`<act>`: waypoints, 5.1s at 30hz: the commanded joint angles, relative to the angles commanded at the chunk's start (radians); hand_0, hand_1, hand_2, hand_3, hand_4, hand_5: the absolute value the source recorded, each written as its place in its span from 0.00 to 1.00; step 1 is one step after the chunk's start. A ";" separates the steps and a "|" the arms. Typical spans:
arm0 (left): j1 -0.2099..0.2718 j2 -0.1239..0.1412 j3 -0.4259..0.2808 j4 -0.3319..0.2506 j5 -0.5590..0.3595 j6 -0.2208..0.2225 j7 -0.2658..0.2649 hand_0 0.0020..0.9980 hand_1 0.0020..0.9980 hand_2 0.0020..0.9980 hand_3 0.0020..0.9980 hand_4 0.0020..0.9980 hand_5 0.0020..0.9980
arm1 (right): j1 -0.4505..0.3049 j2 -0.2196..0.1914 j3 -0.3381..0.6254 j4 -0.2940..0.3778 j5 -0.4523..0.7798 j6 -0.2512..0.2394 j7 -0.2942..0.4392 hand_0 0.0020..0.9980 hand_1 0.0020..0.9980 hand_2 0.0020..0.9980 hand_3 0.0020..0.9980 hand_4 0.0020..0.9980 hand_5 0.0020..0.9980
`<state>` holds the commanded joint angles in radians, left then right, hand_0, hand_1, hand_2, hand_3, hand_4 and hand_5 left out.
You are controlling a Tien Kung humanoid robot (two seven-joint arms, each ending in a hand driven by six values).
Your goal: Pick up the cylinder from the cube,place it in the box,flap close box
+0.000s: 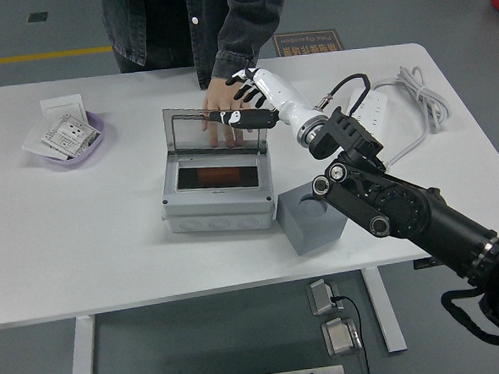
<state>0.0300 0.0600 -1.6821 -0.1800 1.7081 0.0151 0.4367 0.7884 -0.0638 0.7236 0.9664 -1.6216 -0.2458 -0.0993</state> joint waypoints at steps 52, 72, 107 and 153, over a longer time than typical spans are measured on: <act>0.007 -0.009 0.010 0.000 -0.006 0.002 -0.004 0.61 0.66 0.56 0.59 0.64 0.38 | -0.190 -0.163 -0.116 0.360 -0.039 -0.023 -0.045 0.47 0.59 0.63 0.73 0.91 0.53; 0.026 0.007 -0.007 0.000 -0.011 0.006 -0.001 0.61 0.66 0.56 0.59 0.64 0.38 | -0.376 -0.236 0.148 0.478 -0.096 -0.025 -0.012 0.45 0.58 0.63 0.74 0.91 0.53; 0.091 0.018 0.039 0.000 -0.185 0.021 -0.097 0.61 0.66 0.56 0.59 0.64 0.38 | -0.762 -0.101 0.798 0.481 0.874 0.168 0.464 0.80 0.77 0.80 0.74 1.00 0.88; 0.055 0.043 0.095 0.000 -0.241 0.018 -0.125 0.62 0.61 0.54 0.60 0.66 0.41 | -0.772 -0.121 0.865 0.603 0.579 0.107 0.286 0.80 0.69 0.73 0.74 0.98 0.88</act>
<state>0.0851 0.1026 -1.5875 -0.1800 1.4668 0.0333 0.3118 0.0159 -0.1850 1.5885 1.5690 -1.0424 -0.1388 0.1871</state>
